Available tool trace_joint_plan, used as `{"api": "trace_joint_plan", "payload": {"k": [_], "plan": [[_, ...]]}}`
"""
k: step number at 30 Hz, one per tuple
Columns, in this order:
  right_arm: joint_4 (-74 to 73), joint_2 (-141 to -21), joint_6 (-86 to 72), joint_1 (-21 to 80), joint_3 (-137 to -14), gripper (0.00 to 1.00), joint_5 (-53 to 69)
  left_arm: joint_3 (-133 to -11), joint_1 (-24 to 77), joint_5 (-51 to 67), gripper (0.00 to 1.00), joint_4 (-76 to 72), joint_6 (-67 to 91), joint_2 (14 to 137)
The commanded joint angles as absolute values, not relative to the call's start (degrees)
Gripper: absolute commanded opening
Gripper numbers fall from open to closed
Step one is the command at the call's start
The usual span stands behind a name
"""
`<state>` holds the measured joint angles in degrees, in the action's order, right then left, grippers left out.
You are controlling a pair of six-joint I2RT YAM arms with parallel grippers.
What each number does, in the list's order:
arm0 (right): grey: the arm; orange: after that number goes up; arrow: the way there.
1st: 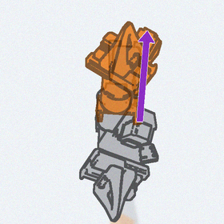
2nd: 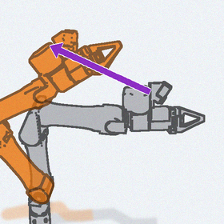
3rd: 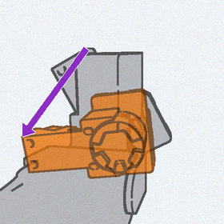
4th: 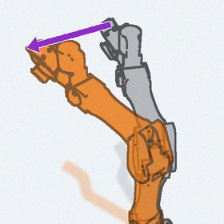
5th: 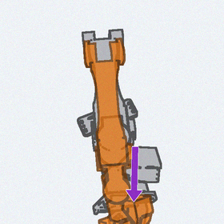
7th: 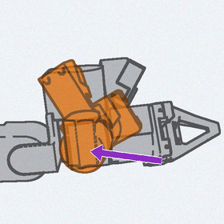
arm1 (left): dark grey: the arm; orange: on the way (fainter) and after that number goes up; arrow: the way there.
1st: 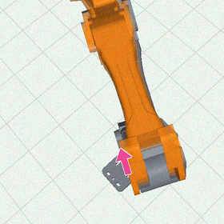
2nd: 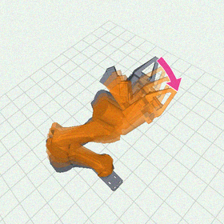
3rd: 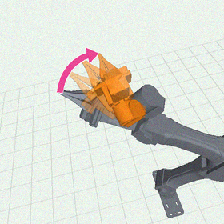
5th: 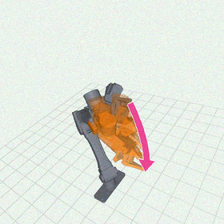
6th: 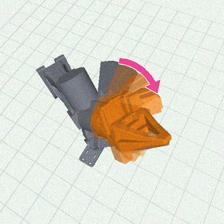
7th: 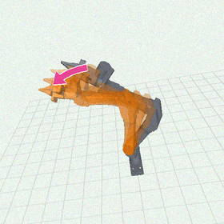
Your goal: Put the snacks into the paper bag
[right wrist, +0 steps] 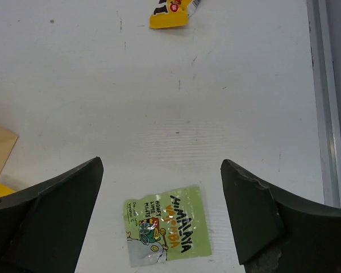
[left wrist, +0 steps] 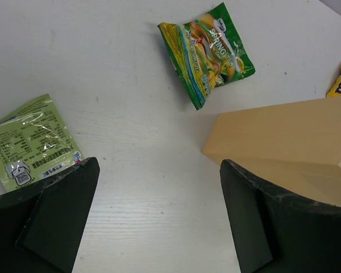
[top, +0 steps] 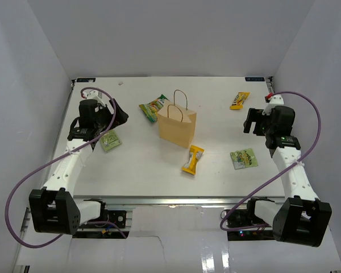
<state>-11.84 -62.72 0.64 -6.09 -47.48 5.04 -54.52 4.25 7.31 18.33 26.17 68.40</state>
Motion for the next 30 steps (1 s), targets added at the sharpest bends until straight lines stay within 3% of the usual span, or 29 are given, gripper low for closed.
{"api": "trace_joint_plan", "payload": {"k": [1, 10, 16, 24, 30], "plan": [[-10.01, -63.02, -0.28, -6.06, -50.53, 0.9, 5.43, -56.51, 4.22, 11.94, 0.98, 16.97, 27.77, 71.18], [-23.97, -66.61, 31.35, -5.36, -53.86, 0.9, 41.64, -59.84, 4.31, 21.96, 0.98, 10.03, 41.9, 86.38], [-29.71, -72.67, 34.46, -5.8, -55.37, 0.9, 49.47, -70.98, 5.18, 24.0, 0.85, 6.86, 51.58, 105.53], [-29.79, -78.04, 32.52, -5.98, -60.2, 0.9, 50.8, -89.53, 7.64, 19.95, 0.84, 10.54, 52.03, 122.86], [-29.44, -79.36, 32.34, -6.15, -61.08, 0.9, 50.63, -94.3, 8.88, 20.74, 0.77, 11.16, 55.01, 130.6]]}}
